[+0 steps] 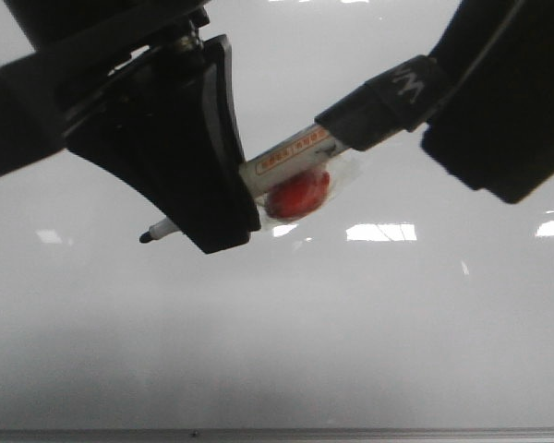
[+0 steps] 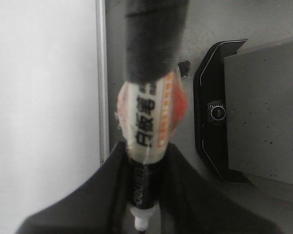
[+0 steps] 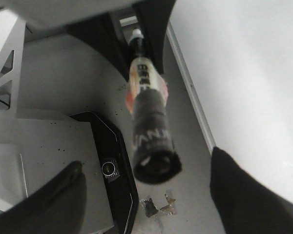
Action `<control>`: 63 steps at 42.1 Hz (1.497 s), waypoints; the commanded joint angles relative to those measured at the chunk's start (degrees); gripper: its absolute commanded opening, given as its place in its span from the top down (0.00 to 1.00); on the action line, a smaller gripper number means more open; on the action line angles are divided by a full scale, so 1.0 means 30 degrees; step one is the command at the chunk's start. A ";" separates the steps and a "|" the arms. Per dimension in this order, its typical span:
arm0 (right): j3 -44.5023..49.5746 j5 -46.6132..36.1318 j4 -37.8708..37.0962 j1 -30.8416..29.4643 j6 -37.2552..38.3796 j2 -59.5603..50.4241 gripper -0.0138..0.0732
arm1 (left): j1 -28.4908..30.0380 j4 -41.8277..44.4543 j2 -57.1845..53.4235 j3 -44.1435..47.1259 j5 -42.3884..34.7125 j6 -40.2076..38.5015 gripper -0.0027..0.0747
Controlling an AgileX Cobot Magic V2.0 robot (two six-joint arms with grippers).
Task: Write number 9 on whiteboard
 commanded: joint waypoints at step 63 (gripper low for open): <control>-0.1454 -0.0718 -0.3894 0.1299 0.4394 -0.0029 0.92 | 0.2896 -0.0422 -0.2780 -0.0664 -0.0021 -0.2667 0.40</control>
